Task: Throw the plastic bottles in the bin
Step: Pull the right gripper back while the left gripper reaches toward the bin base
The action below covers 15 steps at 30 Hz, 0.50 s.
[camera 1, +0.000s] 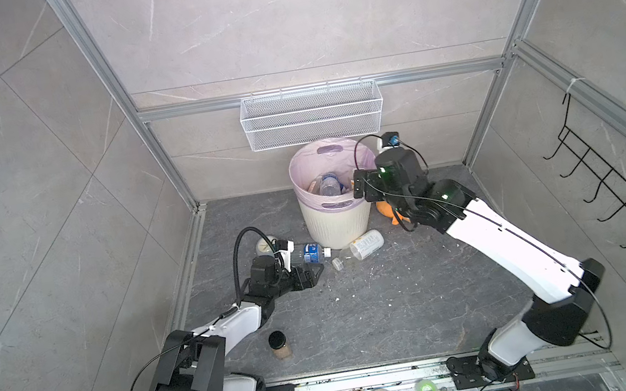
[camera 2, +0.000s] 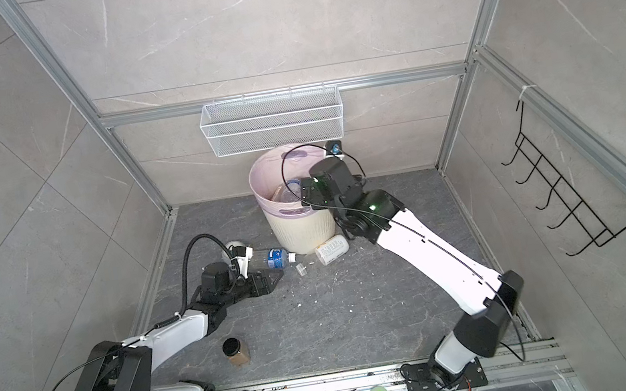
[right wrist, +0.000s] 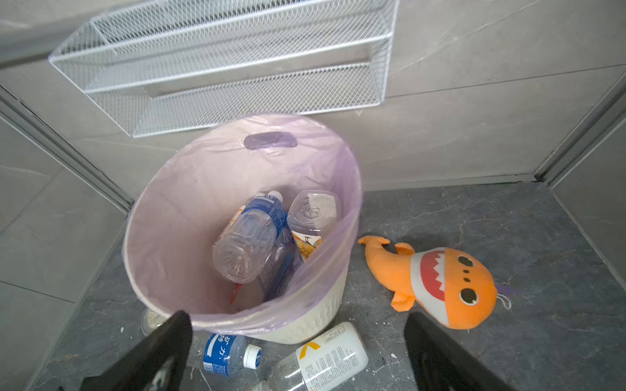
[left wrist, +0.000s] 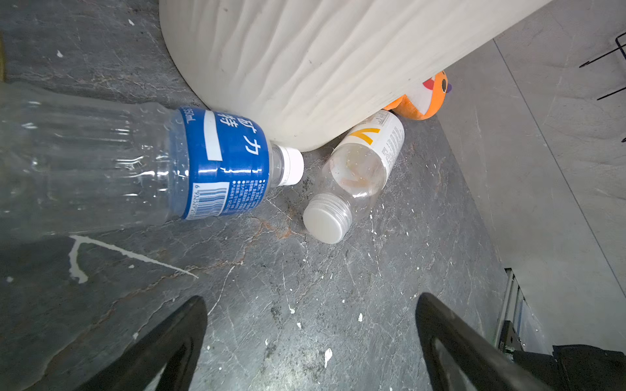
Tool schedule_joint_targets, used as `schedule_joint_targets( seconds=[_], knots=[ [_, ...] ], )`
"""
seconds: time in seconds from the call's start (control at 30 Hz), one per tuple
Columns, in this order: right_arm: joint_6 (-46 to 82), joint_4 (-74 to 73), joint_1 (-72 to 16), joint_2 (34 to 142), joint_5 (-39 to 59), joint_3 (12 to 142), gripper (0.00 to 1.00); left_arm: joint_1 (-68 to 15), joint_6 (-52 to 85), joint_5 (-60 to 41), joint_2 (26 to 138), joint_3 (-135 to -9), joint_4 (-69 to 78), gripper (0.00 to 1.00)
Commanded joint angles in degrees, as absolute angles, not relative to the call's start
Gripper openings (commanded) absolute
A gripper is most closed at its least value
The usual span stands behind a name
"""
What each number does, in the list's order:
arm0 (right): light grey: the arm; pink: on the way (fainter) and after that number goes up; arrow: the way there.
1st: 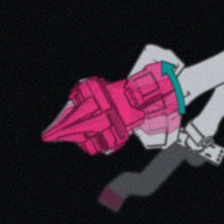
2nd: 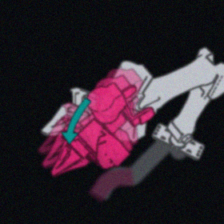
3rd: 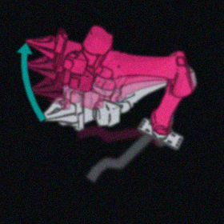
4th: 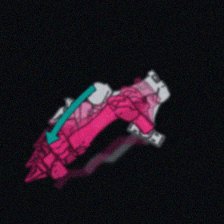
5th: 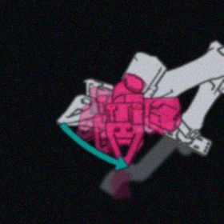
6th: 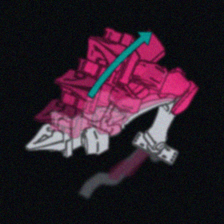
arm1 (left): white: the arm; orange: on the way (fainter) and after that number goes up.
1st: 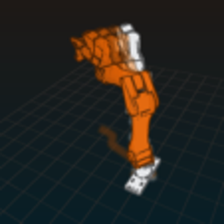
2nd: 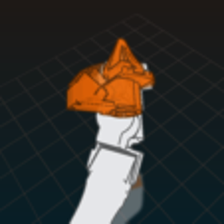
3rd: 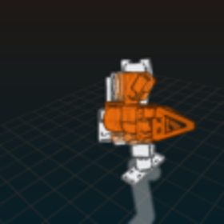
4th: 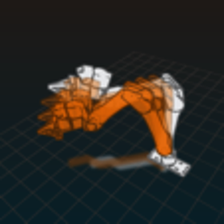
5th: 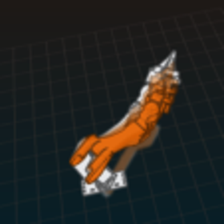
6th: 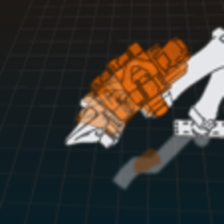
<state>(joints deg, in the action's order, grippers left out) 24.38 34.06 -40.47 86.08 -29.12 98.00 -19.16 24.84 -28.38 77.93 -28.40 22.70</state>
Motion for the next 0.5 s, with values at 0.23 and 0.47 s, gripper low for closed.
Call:
schedule_joint_targets(
  seconds=[0.23,0.47],
  knots=[
    [26.7,28.9,-39.5,66.0,-30.3,69.7,0.99,-24.2,18.9,-22.6,75.4,-31.4,20.3,0.98],
    [28.8,26.8,-39.5,55.4,-29.7,52.3,0.99,-30.0,14.8,-17.0,75.0,-32.7,17.2,0.98]
  ],
)
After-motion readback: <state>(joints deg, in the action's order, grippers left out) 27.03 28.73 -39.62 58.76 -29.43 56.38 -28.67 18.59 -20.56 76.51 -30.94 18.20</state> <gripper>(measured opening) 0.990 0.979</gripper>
